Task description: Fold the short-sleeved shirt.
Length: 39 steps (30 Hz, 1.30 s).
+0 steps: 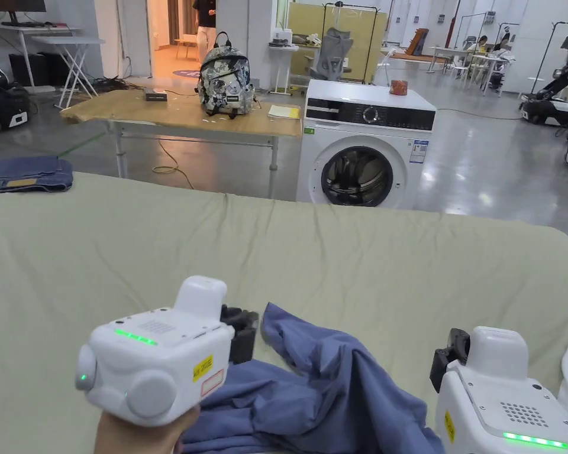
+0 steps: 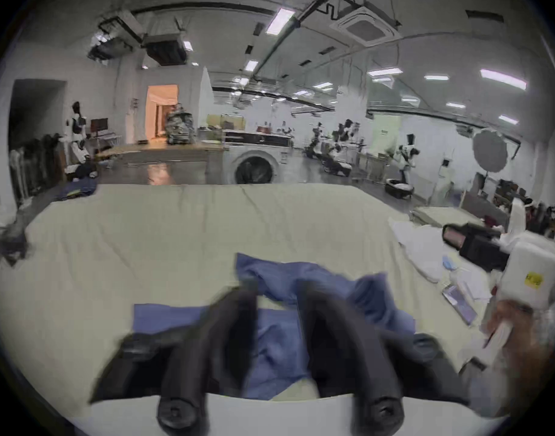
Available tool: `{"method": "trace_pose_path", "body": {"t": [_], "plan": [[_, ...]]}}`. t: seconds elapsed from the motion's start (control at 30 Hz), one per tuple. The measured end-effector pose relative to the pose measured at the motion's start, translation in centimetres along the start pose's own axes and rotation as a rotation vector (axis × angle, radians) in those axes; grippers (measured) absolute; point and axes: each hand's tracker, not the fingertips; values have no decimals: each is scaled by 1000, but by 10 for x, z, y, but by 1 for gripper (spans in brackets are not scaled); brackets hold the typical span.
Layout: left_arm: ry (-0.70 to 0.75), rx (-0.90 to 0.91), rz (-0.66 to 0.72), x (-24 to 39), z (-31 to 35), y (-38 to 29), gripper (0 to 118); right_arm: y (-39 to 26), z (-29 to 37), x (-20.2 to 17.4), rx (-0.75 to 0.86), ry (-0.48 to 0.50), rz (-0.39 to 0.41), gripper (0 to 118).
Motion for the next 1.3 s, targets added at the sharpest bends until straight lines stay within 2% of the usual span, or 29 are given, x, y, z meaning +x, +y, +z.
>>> {"method": "trace_pose_path", "body": {"t": [0.07, 0.33, 0.5, 0.67, 0.7, 0.77, 0.8, 0.83, 0.97, 1.0, 1.03, 1.07, 1.1, 1.2, 1.3], "plan": [[35, -14, 15, -12, 4, -15, 0, 1, -3, -5, -1, 14, -1, 0], [154, -109, 207, -95, -10, -31, 0, 1, -20, -19, -21, 48, 14, 0], [184, -173, 271, -170, -54, -5, 0, 0, -31, -19, -36, 49, 27, 0], [186, -319, 305, -210, -110, 8, 0, -6, -40, -14, -58, 32, 28, 0], [197, -369, 304, -211, -119, 7, 11, -7, -42, -12, -64, 26, 25, 0], [200, -417, 303, -218, -136, 2, 56, -10, -44, -8, -76, 19, 27, 0], [199, -449, 309, -216, -142, -2, 72, -12, -44, -5, -81, 12, 33, 0], [201, -478, 315, -211, -147, -7, 80, -14, -45, -3, -87, 4, 40, 0], [230, -549, 327, -206, -167, -25, 80, -19, -48, 7, -108, -20, 48, 0], [232, -566, 313, -204, -172, -29, 78, -20, -48, 10, -115, -26, 48, 0], [242, -588, 291, -200, -175, -33, 59, -21, -49, 13, -120, -32, 48, 0], [247, -608, 261, -195, -179, -36, 26, -22, -49, 15, -125, -39, 46, 0], [253, -604, 227, -181, -173, -36, 0, -23, -49, 17, -129, -44, 45, 0], [283, -572, 136, -155, -178, -44, 0, -24, -47, 25, -141, -54, 38, 0], [257, -556, 114, -144, -169, -46, 0, -22, -45, 36, -162, -50, 24, 0]]}}
